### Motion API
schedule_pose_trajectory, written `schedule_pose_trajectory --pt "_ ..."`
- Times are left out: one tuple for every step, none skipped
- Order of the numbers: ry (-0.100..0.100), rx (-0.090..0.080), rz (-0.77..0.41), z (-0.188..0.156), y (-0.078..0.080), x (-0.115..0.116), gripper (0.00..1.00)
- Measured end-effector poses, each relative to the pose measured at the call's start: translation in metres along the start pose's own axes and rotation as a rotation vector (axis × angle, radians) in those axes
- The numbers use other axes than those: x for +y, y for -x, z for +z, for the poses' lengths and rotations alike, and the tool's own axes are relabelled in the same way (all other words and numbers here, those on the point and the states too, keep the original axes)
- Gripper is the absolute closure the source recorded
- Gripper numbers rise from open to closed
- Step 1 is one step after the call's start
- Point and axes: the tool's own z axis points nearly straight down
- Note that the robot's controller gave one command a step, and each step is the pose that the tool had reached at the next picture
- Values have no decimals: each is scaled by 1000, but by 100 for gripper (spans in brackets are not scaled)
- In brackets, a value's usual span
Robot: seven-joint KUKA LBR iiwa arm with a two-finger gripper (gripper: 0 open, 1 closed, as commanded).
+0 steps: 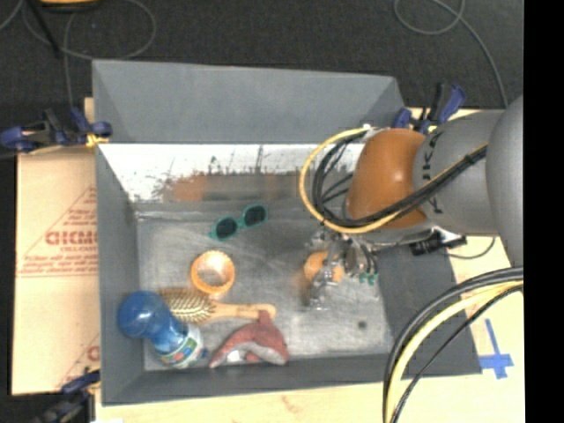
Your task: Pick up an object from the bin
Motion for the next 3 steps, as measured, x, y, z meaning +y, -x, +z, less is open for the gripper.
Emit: schedule_pose_trajectory --pt "-1 2 -1 1 -1 -1 0" --pt "-2 -3 -2 -1 1 -1 100" --pt "-2 -3 -3 -1 1 -1 100"
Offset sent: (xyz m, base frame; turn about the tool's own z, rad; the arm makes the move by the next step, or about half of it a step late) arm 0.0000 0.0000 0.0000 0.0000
